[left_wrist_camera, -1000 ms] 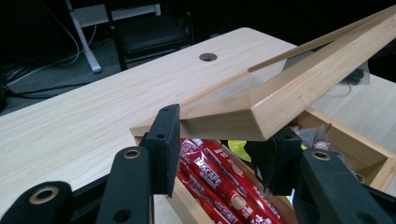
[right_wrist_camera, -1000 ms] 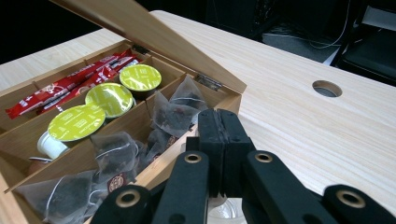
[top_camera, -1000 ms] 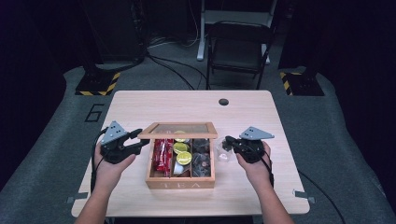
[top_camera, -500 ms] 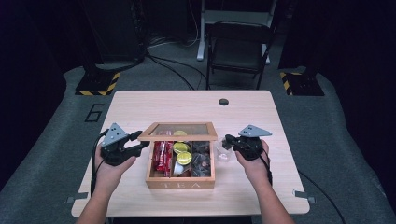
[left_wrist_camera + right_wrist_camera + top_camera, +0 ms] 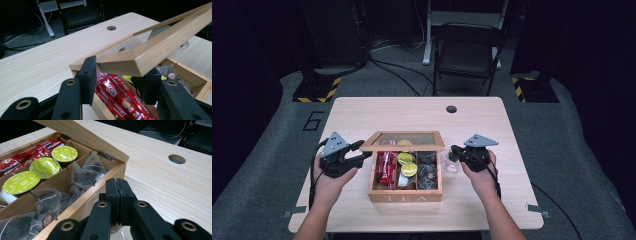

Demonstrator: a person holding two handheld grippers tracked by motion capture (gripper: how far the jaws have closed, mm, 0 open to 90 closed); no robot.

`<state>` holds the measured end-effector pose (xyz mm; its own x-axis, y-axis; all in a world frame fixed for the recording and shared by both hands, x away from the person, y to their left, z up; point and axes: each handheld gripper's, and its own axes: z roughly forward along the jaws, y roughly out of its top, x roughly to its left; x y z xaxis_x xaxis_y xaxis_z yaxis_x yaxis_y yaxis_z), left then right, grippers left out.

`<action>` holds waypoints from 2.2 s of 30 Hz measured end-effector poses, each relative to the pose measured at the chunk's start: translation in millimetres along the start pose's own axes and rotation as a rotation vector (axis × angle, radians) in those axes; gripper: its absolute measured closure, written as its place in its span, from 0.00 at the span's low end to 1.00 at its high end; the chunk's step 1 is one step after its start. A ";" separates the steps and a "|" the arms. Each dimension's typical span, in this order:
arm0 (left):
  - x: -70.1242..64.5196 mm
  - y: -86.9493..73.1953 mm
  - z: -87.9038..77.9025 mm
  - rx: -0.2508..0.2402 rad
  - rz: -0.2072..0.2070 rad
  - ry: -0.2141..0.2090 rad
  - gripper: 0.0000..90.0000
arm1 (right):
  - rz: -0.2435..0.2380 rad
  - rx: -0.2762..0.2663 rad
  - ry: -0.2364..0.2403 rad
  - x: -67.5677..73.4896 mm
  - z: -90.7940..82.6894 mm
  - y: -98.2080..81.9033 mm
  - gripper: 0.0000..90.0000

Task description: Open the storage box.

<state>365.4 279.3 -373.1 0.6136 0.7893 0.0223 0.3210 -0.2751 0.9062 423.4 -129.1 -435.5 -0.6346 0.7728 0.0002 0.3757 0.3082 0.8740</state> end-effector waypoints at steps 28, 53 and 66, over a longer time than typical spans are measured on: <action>0.0 0.0 -0.2 0.003 0.003 -0.001 0.61 | 0.020 0.028 0.003 0.0 3.5 -4.3 0.81; 0.8 0.7 0.3 -0.005 -0.009 -0.001 0.61 | 0.018 -0.009 0.106 26.8 -16.9 20.1 0.59; 0.4 0.1 -0.2 0.003 -0.024 -0.005 0.61 | -0.060 -0.057 0.126 49.8 -27.9 37.6 0.51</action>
<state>365.5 279.7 -372.8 0.6092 0.7930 -0.0014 0.3378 -0.2578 0.9052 387.1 -94.5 -389.1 -0.7354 0.6776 0.0052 0.2983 0.3168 0.9004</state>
